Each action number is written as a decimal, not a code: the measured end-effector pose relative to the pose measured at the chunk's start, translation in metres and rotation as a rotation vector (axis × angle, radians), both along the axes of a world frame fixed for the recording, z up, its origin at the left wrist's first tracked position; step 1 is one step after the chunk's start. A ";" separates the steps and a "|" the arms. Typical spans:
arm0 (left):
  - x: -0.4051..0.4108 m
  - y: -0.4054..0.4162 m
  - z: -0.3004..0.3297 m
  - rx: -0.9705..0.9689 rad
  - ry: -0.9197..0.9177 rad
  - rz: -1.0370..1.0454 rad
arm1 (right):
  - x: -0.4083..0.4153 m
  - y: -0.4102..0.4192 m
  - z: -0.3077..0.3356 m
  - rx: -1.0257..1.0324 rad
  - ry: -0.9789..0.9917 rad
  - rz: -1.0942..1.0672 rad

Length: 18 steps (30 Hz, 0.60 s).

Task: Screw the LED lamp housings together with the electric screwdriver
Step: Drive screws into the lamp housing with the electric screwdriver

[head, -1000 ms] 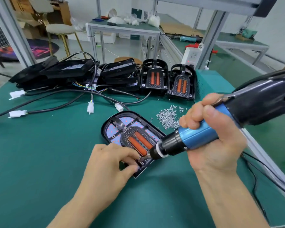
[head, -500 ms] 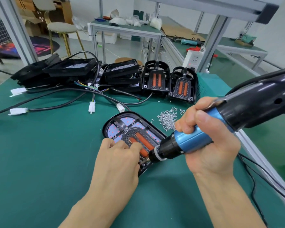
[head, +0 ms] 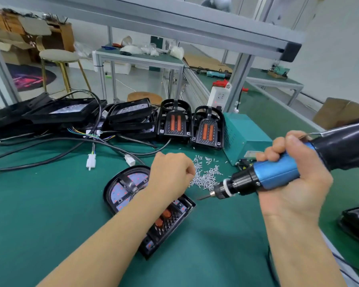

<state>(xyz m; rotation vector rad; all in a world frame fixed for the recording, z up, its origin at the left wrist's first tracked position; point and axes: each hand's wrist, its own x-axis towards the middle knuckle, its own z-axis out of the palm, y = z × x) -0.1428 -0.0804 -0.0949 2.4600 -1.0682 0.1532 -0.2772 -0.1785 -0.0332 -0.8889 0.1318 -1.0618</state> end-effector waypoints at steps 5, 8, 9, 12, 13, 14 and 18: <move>0.009 0.010 0.001 -0.003 0.021 0.055 | -0.007 0.001 0.003 -0.010 -0.027 0.083; 0.006 0.057 -0.003 -0.417 0.000 0.239 | -0.010 0.013 -0.002 0.005 -0.075 0.176; 0.001 0.075 -0.010 -0.523 0.042 0.336 | -0.010 0.019 -0.006 0.005 -0.079 0.213; -0.018 0.115 -0.037 -0.616 0.339 0.628 | -0.002 0.043 -0.015 0.001 -0.081 0.349; -0.025 0.123 -0.045 -0.615 0.438 0.676 | 0.001 0.051 -0.017 -0.004 -0.078 0.385; -0.033 0.128 -0.051 -0.619 0.509 0.697 | 0.005 0.059 -0.021 -0.025 -0.067 0.406; -0.057 0.134 -0.052 -0.617 0.649 0.669 | 0.015 0.080 -0.034 -0.231 -0.023 0.452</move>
